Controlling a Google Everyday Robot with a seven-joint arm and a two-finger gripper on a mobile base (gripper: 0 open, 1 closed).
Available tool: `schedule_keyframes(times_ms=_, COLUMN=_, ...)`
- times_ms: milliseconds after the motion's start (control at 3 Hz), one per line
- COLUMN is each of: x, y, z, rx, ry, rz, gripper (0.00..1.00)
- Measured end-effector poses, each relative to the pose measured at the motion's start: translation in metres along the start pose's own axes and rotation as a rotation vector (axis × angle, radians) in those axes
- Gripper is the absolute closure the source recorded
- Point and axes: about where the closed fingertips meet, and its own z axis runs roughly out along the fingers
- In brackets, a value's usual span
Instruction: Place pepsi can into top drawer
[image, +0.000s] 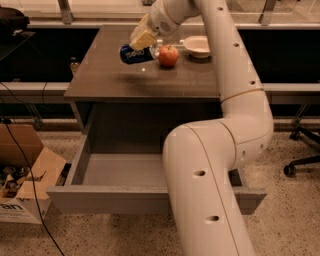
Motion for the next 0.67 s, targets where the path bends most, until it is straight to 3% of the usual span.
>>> schedule_keyframes(times_ms=333, x=0.012, y=-0.002, z=-0.021, rx=0.016, ry=-0.032, rz=0.048, gripper=1.00)
schedule_keyframes(times_ms=667, x=0.025, y=0.004, z=-0.013, rx=-0.010, ry=-0.058, rz=0.071, gripper=1.00)
